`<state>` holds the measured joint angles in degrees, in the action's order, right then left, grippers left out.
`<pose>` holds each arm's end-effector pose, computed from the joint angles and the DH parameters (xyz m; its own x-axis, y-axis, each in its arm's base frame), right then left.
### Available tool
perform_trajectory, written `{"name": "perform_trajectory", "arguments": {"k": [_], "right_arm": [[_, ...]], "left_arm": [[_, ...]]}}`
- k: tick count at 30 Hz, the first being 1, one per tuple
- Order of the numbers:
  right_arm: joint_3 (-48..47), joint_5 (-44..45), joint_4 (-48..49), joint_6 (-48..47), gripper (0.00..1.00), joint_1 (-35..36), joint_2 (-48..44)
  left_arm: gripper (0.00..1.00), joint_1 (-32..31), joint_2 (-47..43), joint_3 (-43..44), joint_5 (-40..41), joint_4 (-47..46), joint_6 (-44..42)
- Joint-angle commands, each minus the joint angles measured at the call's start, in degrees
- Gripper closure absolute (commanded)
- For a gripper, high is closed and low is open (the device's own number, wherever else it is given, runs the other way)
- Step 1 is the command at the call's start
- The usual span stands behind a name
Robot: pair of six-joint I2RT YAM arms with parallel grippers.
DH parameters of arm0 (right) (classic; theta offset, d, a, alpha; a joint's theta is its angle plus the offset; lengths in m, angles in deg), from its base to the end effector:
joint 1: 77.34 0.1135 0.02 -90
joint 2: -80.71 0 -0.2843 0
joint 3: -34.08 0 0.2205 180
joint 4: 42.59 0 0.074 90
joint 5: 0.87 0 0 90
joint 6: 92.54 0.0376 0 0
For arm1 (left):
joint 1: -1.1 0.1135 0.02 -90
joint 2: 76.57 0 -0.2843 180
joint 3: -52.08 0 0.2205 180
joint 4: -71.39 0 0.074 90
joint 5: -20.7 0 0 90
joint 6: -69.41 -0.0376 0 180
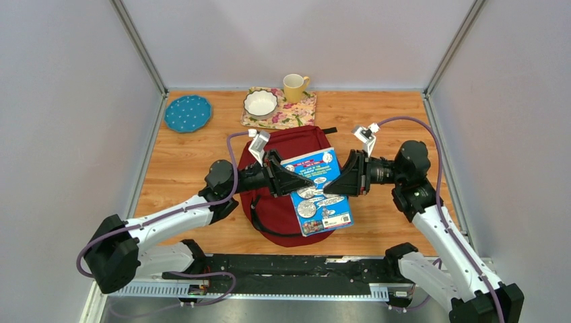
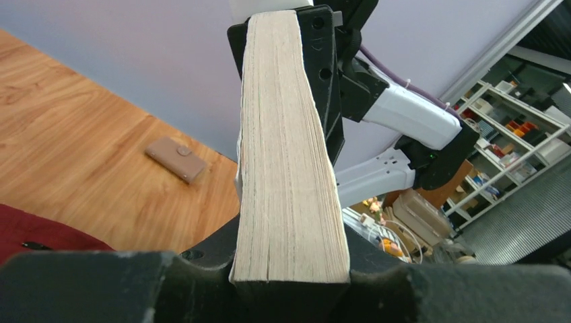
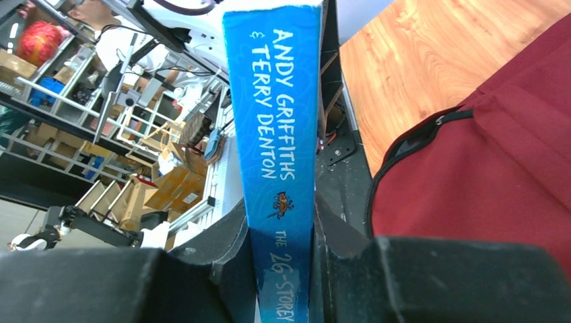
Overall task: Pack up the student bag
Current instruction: Pick up the book from the center of the board.
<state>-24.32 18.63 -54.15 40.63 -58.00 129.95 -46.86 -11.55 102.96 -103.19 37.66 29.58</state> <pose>0.1190 0.0793 0.3603 -0.7124 -0.0080 -0.7017 -0.7017 0.0117 0.7124 0.1270 -0.1721 0.3526 -0.5998 -0.2868 -0.7470 0.7926 -0.0851 -0.6037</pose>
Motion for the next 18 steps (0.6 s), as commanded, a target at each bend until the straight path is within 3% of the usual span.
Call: {"name": "perform_trajectory", "arguments": {"k": [1,2,3,5,9,13,16,18], "right_arm": [[-7.4,9.2,-16.8,-9.3,0.83,-0.4,2.2],[-8.1,14.4,-23.1,-9.2,0.77,-0.9,2.6],[-8.9,27.0,-26.7,-8.7,0.55,-1.6,3.0],[-10.1,34.6,-33.7,-8.5,0.42,-2.5,4.0],[-5.5,39.8,-33.7,-3.4,0.37,-3.5,0.0],[5.3,37.6,-26.1,4.8,0.32,-3.5,-8.3],[16.8,32.1,-13.5,15.9,0.29,-3.4,-13.9],[21.7,30.9,-5.1,21.6,0.21,-1.9,-17.7]], "left_arm": [[1.0,-0.2,-3.7,1.0,1.4,5.4,-5.6],[1.0,-0.1,-4.6,0.7,2.9,6.7,-6.2],[1.0,-0.2,-5.6,0.4,4.7,9.9,-6.8],[1.0,-0.3,-8.8,-0.7,11.6,13.1,-8.2],[1.0,-0.2,-15.3,-4.1,23.1,19.3,-9.0],[1.0,-0.2,-21.6,-8.2,32.8,18.8,-7.0],[1.0,-0.2,-24.1,-11.5,36.3,15.5,-4.1],[1.0,-0.2,-24.8,-14.0,37.7,11.4,-1.9]]}}
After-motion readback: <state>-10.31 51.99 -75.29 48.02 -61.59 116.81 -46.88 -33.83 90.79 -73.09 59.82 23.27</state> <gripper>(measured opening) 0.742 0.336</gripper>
